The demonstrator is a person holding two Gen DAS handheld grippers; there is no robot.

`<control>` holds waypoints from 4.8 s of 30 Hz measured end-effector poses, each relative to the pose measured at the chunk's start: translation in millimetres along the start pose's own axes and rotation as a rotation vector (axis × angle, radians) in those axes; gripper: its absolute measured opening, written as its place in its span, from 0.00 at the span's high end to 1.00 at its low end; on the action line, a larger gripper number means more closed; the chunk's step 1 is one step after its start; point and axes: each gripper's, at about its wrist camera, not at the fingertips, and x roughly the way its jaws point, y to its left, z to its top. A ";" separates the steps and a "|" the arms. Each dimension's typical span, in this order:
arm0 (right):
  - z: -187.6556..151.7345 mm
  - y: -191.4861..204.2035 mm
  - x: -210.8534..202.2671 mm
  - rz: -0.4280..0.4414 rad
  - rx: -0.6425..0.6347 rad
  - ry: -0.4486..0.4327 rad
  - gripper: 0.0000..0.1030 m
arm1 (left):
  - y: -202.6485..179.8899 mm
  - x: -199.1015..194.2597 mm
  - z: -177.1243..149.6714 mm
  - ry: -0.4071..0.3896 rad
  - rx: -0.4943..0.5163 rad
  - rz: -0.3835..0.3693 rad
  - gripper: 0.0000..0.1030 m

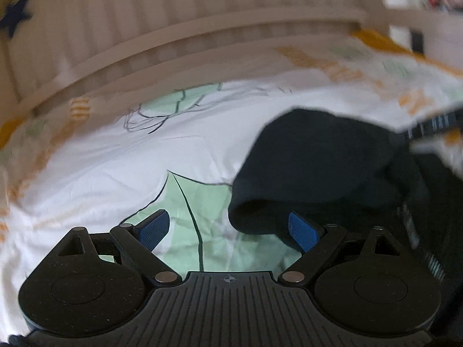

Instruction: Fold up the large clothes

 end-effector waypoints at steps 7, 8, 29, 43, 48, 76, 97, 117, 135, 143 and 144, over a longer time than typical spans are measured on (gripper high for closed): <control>-0.4 6.6 -1.2 -0.012 -0.038 0.005 0.49 | -22.5 28.2 15.5 0.052 0.076 0.075 0.13; -0.6 7.5 -1.2 -0.012 -0.045 0.006 0.48 | -25.7 30.1 15.9 0.043 0.103 0.093 0.13; 3.4 10.2 -13.4 0.008 -0.051 -0.040 0.40 | 54.9 38.3 0.4 0.116 -0.519 0.055 0.12; -9.4 2.5 7.0 -0.009 -0.025 0.027 0.32 | 41.4 40.2 1.4 0.170 -0.290 0.114 0.10; -11.4 6.4 9.1 -0.009 -0.056 0.026 0.27 | 25.4 37.1 9.8 0.164 -0.102 0.149 0.10; -13.7 7.5 10.4 0.015 -0.059 0.030 0.19 | 49.8 -4.4 32.1 0.096 -0.447 0.042 0.10; 45.3 -11.9 27.7 0.208 0.037 0.034 0.12 | -5.1 59.8 2.2 0.209 -0.376 -0.075 0.00; 56.8 55.6 -18.9 0.197 -0.284 -0.096 0.86 | 15.0 2.0 3.8 0.200 -0.440 -0.139 0.01; -119.4 117.6 -211.4 0.343 -1.026 -0.161 0.86 | 29.0 -136.9 -55.9 0.218 -0.545 -0.263 0.01; -141.2 99.0 -231.8 0.328 -0.761 -0.013 0.46 | 36.2 -160.3 -76.5 0.253 -0.564 -0.294 0.01; -135.1 93.6 -233.0 0.328 -0.676 0.010 0.41 | 36.9 -161.4 -76.9 0.252 -0.568 -0.298 0.01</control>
